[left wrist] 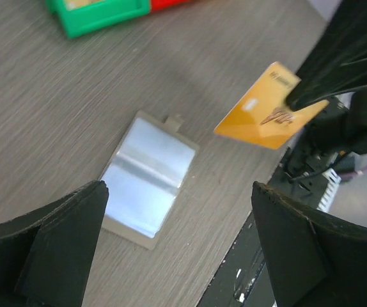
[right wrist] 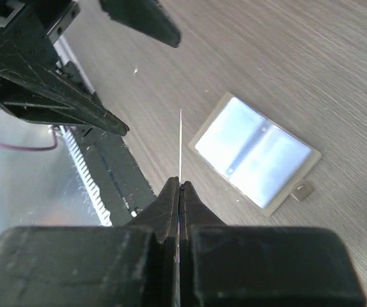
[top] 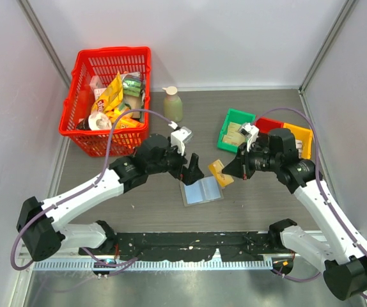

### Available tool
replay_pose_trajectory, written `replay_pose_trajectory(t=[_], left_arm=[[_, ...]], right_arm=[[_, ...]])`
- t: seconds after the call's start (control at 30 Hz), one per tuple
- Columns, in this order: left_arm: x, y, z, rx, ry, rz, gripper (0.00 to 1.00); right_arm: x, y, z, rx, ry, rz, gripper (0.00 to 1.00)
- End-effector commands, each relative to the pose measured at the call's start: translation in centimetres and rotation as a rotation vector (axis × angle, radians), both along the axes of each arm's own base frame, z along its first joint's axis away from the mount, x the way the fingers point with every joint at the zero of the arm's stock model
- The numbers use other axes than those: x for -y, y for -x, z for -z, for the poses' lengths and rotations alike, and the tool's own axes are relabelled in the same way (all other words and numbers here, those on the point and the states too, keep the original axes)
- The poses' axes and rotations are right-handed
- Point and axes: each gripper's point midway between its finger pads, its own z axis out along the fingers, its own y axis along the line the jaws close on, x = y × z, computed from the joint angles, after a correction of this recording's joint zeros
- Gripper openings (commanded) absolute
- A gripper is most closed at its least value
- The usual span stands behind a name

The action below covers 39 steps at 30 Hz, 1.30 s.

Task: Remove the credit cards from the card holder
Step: Place the credit card in the storage box.

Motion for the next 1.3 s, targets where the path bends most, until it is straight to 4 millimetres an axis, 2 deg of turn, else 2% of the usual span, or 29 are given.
replay_pose_trajectory(t=[0.0,0.17,0.23,0.4,0.47,0.53,0.6,0.67,0.7,0.77,0.87,1.03,1.07,1.1,1.27], left_arm=[[2.6,2.4,-5.3,0.155,0.103,0.301,0.98],[4.8,4.4,-6.5,0.118,0.165,0.487,0.93],[5.5,4.3,-6.4,0.088,0.172,0.509,0.89],[6.9,4.9,-5.8,0.016,0.198,0.579,0.70],[7.2,5.0,-5.8,-0.002,0.213,0.594,0.55],[7.3,5.0,-5.6,-0.004,0.211,0.598,0.26],[7.1,4.7,-5.4,0.005,0.202,0.581,0.01],[7.0,4.2,-5.4,0.020,0.195,0.556,0.00],[6.9,3.8,-5.2,0.024,0.185,0.528,0.00],[6.7,2.0,-4.7,0.028,0.157,0.433,0.00],[6.1,-2.0,-3.5,-0.003,0.112,0.228,0.00],[6.0,-7.7,-1.7,-0.029,0.030,-0.014,0.01],[6.4,-8.8,-1.2,-0.030,0.018,-0.039,0.01],[6.8,-9.8,-1.1,-0.034,0.015,-0.062,0.01],[10.1,-13.7,0.5,-0.098,0.009,-0.104,0.01]], right_arm=[[-0.8,2.6,-3.2,0.071,-0.051,-0.176,0.01],[-1.1,3.7,-3.9,0.092,-0.077,-0.248,0.01],[-1.2,4.0,-3.9,0.096,-0.084,-0.267,0.01],[-1.1,4.1,-3.7,0.099,-0.075,-0.273,0.01],[-1.1,4.2,-3.7,0.102,-0.076,-0.277,0.01],[-1.1,4.0,-3.6,0.108,-0.075,-0.270,0.01],[-1.1,3.8,-3.5,0.108,-0.078,-0.256,0.09],[-0.9,3.3,-3.6,0.124,-0.070,-0.215,0.23],[-0.6,2.6,-3.5,0.135,-0.052,-0.165,0.33],[0.3,1.2,-3.3,0.166,-0.015,-0.057,0.46],[2.8,-1.5,-3.2,0.189,0.055,0.192,0.57],[5.5,-3.4,-3.6,0.230,0.023,0.462,0.79],[6.1,-3.4,-4.1,0.247,0.000,0.514,0.82],[6.5,-3.5,-3.8,0.247,-0.006,0.543,0.84],[8.8,-3.0,-4.2,0.272,-0.056,0.703,0.84]])
